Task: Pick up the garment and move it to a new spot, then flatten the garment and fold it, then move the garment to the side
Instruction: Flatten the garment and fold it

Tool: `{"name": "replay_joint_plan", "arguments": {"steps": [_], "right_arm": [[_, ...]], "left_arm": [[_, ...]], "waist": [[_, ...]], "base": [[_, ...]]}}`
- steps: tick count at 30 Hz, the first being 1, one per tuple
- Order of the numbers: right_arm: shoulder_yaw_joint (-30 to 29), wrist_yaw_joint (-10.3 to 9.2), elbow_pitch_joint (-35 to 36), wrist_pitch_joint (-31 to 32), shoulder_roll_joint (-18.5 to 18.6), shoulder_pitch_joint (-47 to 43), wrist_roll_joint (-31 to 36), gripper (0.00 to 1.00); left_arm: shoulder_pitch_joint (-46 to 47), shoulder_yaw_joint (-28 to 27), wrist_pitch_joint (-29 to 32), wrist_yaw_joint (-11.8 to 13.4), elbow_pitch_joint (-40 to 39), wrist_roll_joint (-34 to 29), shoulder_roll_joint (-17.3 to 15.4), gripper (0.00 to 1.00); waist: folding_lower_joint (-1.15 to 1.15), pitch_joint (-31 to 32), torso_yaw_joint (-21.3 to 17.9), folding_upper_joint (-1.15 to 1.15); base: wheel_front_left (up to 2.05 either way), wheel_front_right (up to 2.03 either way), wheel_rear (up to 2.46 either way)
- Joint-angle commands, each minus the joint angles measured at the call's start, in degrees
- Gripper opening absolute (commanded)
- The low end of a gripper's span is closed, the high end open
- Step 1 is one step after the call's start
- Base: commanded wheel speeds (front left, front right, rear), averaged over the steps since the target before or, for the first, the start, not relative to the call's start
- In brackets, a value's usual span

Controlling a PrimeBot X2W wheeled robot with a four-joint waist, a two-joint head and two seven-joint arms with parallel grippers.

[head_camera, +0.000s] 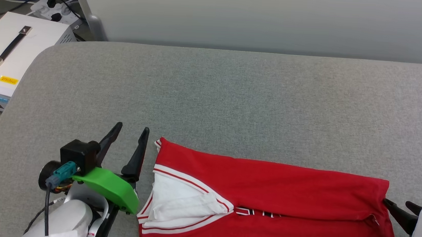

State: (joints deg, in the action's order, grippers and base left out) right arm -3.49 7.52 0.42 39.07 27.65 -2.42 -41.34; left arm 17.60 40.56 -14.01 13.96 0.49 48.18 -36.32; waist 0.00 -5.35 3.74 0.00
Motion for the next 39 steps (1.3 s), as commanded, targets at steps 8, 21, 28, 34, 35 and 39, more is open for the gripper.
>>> {"name": "replay_joint_plan", "arguments": {"steps": [8, 21, 28, 34, 35, 39], "right_arm": [[-6.60, -0.03, -3.53, 3.24, -8.17, 1.56, 7.18, 1.00], [-8.44, -0.03, -11.86, 3.55, -12.54, 4.44, 10.19, 1.00], [-5.08, -0.03, -13.62, 4.67, -14.78, 4.30, 7.79, 1.00], [-3.16, -0.03, -14.09, 4.70, -15.01, 4.28, 5.78, 0.00], [-2.89, -0.03, -14.15, 4.42, -14.87, 4.28, 5.63, 0.00], [-2.97, -0.03, -14.74, 2.63, -13.86, 4.22, 5.69, 0.00]], "left_arm": [[-3.17, -10.97, -0.96, -0.95, -1.10, -12.32, 4.89, 1.00], [-8.12, -23.17, -0.98, -10.63, 1.85, -22.49, 12.95, 1.00], [-8.53, -26.76, -0.98, -13.91, 3.42, -25.37, 16.14, 1.00], [-8.88, -29.17, -0.98, -16.14, 4.68, -27.31, 18.28, 1.00], [-8.95, -29.51, -0.98, -16.49, 4.89, -27.63, 18.60, 1.00], [-9.35, -30.63, -0.98, -17.60, 5.67, -28.56, 19.55, 1.00]], "waist": [[0.00, -2.86, 0.76, 0.00], [0.00, -5.67, 2.06, 0.00], [0.00, -5.89, 2.26, 0.00], [0.00, -5.33, 1.99, 0.00], [0.00, -5.14, 1.91, 0.00], [0.00, -4.35, 1.61, 0.00]], "base": [[0.00, 0.00, 0.00], [0.00, 0.00, 0.00], [0.00, 0.00, 0.00], [0.00, 0.00, 0.00], [0.00, 0.00, 0.00], [0.00, 0.00, 0.00]]}}
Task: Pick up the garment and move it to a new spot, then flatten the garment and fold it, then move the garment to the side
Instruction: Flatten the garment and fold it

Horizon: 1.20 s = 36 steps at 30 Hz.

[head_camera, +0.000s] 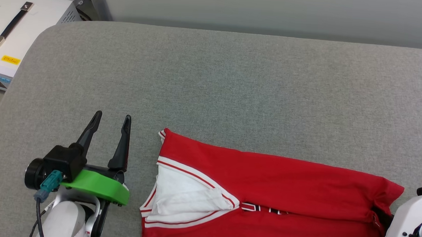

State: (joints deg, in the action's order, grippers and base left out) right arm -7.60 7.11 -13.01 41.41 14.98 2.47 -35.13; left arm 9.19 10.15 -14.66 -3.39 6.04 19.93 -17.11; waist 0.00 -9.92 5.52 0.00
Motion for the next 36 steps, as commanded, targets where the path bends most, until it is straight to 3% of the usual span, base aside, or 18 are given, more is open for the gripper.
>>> {"name": "replay_joint_plan", "arguments": {"steps": [1, 18, 26, 36], "right_arm": [[1.08, 0.37, -1.42, -0.12, -0.91, -0.65, -0.49, 0.00], [-6.33, 0.37, -5.41, -9.12, 8.58, 1.37, 5.17, 0.00], [-5.93, 0.37, -2.55, -8.46, 7.76, 0.11, 3.15, 0.00], [-3.08, 0.37, 8.45, -3.63, 4.14, -5.13, 0.49, 0.00]], "left_arm": [[-1.00, -0.42, -0.33, -0.45, 0.27, -0.51, 0.57, 1.00], [-2.02, -2.25, -0.34, -3.04, 2.23, -3.13, 3.36, 1.00], [-3.26, -2.78, -0.34, -3.49, 2.83, -3.47, 4.27, 1.00], [-5.24, -3.01, -0.34, -3.83, 3.24, -3.72, 5.11, 1.00]], "waist": [[0.00, 0.42, -0.23, 0.00], [0.00, 2.72, -1.28, 0.00], [0.00, 5.18, -1.69, 0.00], [0.00, 8.51, -1.88, 0.00]], "base": [[0.00, 0.00, 0.00], [0.00, 0.00, 0.00], [0.00, 0.00, 0.00], [0.00, 0.00, 0.00]]}}
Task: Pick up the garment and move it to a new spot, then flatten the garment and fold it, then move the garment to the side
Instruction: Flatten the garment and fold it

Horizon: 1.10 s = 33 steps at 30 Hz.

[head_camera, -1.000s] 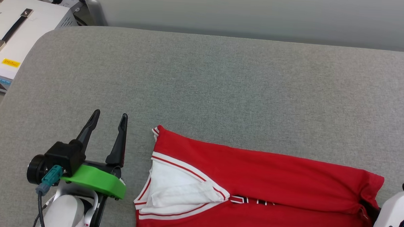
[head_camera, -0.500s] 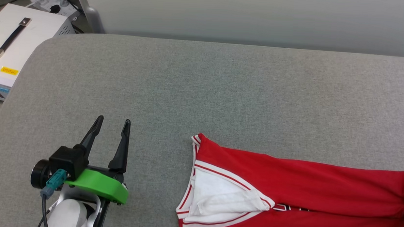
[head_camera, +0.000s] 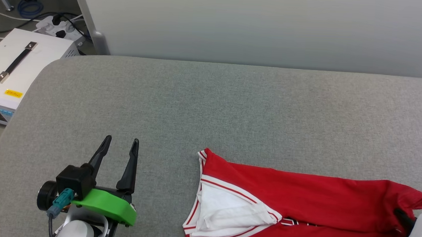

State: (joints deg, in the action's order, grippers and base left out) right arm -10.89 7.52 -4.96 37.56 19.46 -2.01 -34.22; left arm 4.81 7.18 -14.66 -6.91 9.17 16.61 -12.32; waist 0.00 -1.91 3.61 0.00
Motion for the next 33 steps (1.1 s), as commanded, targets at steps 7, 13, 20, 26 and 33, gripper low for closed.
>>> {"name": "replay_joint_plan", "arguments": {"steps": [7, 13, 20, 26, 33], "right_arm": [[2.74, -0.03, 8.10, 4.42, -5.19, -3.01, -1.16, 0.00], [6.34, -0.03, 12.40, 7.41, -10.64, -2.72, -1.50, 0.00], [10.77, -0.03, 13.21, 7.45, -16.20, 1.18, -4.39, 0.00], [18.11, -0.03, 9.37, 3.87, -16.56, 5.10, -10.07, 0.00], [24.89, -0.03, 1.88, -0.95, -16.57, 9.30, -9.40, 0.00]], "left_arm": [[-1.56, 0.22, -0.34, -0.45, 0.32, -0.32, 0.76, 1.00], [-2.02, 0.11, -0.34, -0.51, 0.23, -0.20, 1.01, 1.00], [-1.49, -0.27, -0.34, -0.55, -0.08, -0.06, 0.83, 1.00], [-0.48, -0.48, -0.34, -0.56, -0.28, -0.02, 0.78, 1.00], [0.78, 0.09, -0.34, -0.57, -0.14, 0.20, 0.88, 1.00]], "waist": [[0.00, 1.92, 0.86, 0.00], [0.00, 2.32, 1.96, 0.00], [0.00, 1.23, 3.46, 0.00], [0.00, -0.49, 4.91, 0.00], [0.00, -1.90, 6.57, 0.00]], "base": [[0.00, 0.00, 0.00], [0.00, 0.00, 0.00], [0.00, 0.00, 0.00], [0.00, 0.00, 0.00], [0.00, 0.00, 0.00]]}}
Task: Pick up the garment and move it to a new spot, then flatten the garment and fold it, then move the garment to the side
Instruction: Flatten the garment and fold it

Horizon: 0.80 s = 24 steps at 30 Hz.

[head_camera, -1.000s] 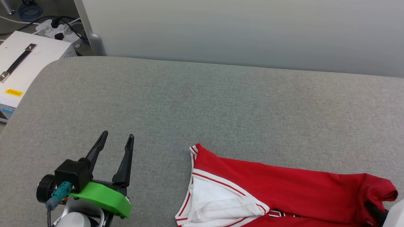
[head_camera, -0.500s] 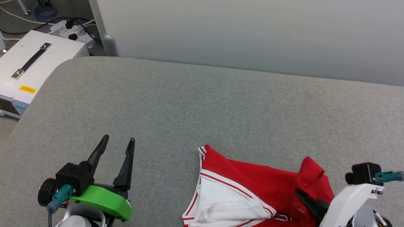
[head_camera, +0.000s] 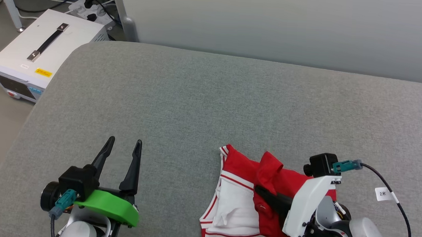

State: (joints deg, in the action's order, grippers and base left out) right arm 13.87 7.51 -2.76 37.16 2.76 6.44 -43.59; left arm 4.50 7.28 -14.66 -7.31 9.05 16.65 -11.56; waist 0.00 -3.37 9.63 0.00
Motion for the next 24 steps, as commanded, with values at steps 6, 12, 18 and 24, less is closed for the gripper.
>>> {"name": "replay_joint_plan", "arguments": {"steps": [6, 12, 18, 24], "right_arm": [[3.70, -0.02, -6.45, -4.38, 0.12, 3.81, 0.17, 0.00], [7.29, -0.02, -10.59, -7.62, 0.12, 6.11, -1.24, 1.00], [11.20, -0.02, -10.64, -8.49, 0.12, 7.61, -5.96, 1.00], [8.57, -0.02, -10.19, -9.31, 0.12, 9.94, -4.44, 1.00]], "left_arm": [[1.26, 0.09, -0.34, -0.17, 0.20, 0.18, 0.35, 1.00], [1.42, 0.39, -0.34, -0.17, 0.52, 0.14, 0.69, 1.00], [1.43, 0.74, -0.34, -0.17, 1.01, 0.18, 0.94, 1.00], [1.11, 1.06, -0.34, -0.17, 0.98, 0.23, 0.82, 1.00]], "waist": [[0.00, -0.95, 1.45, 0.00], [0.00, -1.09, 1.98, 0.00], [0.00, -0.38, 1.78, 0.00], [0.00, 0.80, 0.58, 0.00]], "base": [[0.00, 0.00, 0.00], [0.00, 0.00, 0.00], [0.00, 0.00, 0.00], [0.00, 0.00, 0.00]]}}
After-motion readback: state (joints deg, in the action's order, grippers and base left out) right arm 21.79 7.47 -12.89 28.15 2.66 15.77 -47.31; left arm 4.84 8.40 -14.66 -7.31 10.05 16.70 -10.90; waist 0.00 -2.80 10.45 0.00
